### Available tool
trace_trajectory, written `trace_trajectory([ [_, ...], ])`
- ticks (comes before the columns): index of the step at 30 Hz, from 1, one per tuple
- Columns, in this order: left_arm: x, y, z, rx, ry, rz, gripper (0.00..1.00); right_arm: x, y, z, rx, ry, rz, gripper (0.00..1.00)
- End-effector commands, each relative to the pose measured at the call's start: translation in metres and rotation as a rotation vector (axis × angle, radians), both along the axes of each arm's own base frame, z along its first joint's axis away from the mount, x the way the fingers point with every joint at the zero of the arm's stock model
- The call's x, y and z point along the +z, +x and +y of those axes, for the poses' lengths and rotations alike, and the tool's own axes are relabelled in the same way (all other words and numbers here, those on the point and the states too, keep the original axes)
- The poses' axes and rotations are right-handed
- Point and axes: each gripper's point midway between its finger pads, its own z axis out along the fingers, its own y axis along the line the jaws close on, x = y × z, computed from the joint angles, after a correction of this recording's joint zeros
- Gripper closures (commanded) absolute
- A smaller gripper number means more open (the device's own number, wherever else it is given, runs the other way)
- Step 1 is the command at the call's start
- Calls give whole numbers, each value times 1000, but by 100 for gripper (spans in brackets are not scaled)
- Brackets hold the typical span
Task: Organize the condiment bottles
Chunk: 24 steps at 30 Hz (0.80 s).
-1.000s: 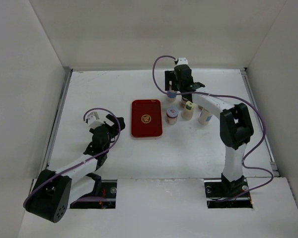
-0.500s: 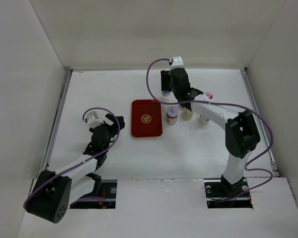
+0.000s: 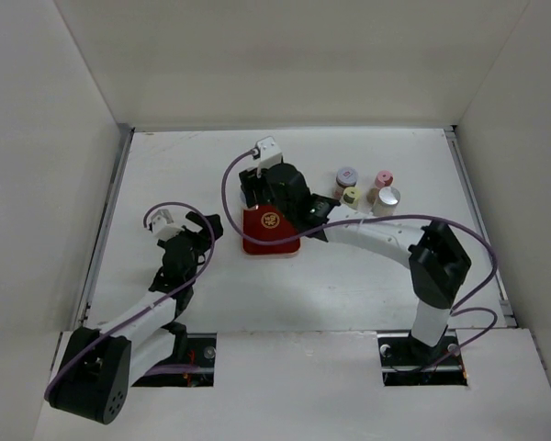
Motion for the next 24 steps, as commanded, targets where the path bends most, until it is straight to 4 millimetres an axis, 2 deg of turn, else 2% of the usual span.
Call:
trace_trajectory([
  [1, 9, 2, 6, 22, -20, -40, 0, 37, -14, 4, 14, 82, -65, 48],
  [4, 11, 0, 7, 24, -29, -47, 0, 34, -19, 9, 28, 87, -51, 49],
  [9, 6, 1, 6, 19, -36, -31, 0, 16, -12, 18, 26, 49, -36, 49],
  [18, 4, 3, 2, 3, -41, -21, 0, 4, 46, 0, -53, 22, -40, 48],
  [24, 2, 3, 3, 5, -41, -15, 0, -11, 60, 6, -43, 32, -10, 47],
])
